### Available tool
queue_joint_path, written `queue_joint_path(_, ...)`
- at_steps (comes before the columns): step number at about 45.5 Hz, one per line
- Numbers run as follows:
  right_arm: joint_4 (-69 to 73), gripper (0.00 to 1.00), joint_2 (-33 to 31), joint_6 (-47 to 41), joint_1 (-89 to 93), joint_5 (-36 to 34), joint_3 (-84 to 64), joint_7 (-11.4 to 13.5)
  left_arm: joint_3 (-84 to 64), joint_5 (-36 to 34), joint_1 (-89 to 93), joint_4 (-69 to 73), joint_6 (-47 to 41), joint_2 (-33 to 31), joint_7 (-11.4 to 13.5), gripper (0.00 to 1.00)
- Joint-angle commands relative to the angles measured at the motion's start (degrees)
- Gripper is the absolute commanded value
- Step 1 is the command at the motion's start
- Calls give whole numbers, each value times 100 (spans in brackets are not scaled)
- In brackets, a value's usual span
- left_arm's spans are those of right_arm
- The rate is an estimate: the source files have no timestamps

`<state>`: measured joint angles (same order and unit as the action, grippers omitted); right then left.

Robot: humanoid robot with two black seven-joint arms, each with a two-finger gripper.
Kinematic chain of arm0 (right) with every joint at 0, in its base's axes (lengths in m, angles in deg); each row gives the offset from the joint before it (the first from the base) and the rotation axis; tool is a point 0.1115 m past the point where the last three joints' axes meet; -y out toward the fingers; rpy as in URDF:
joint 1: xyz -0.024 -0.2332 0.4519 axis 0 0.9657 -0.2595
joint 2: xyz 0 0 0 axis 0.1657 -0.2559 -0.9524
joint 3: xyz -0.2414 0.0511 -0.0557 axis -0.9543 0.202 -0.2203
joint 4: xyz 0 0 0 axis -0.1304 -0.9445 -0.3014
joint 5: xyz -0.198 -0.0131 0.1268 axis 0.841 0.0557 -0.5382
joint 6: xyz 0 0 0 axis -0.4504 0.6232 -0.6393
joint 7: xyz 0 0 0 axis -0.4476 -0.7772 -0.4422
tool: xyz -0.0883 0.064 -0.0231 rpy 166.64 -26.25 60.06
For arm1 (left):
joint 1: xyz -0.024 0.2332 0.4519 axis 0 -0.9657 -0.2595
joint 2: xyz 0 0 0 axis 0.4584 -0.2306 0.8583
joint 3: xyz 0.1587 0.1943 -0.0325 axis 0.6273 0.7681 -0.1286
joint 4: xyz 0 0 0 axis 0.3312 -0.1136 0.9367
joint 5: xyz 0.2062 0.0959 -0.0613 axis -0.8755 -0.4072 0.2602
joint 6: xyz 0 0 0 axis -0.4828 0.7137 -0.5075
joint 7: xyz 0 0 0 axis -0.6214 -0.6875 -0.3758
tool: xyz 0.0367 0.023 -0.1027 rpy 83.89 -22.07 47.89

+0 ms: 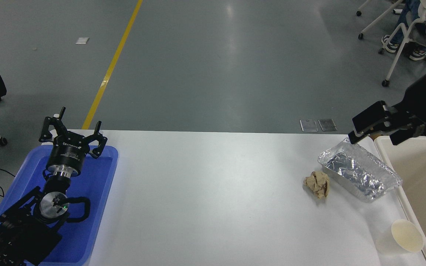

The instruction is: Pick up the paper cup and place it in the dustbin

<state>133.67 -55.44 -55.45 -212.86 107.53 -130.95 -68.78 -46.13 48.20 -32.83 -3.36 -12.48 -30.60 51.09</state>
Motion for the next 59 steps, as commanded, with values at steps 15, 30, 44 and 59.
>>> queue_joint_path(15, -991, 100, -1551, 771, 2331, 1989, 216, -11, -2, 0, 0, 1, 1, 0, 0, 100)
queue_joint_path(30, -2099, 100, -1551, 1703, 4678, 1981, 1693, -37, -2, 0, 0, 1, 1, 0, 0, 100)
queue_joint_path(44, -2161, 100, -1560, 1817, 5566, 1989, 2379, -63, -2, 0, 0, 1, 1, 0, 0, 100)
queue_joint_path(59, -2600, 100, -1323, 2257, 6304, 1989, 2721, -63, -2, 0, 0, 1, 1, 0, 0, 100)
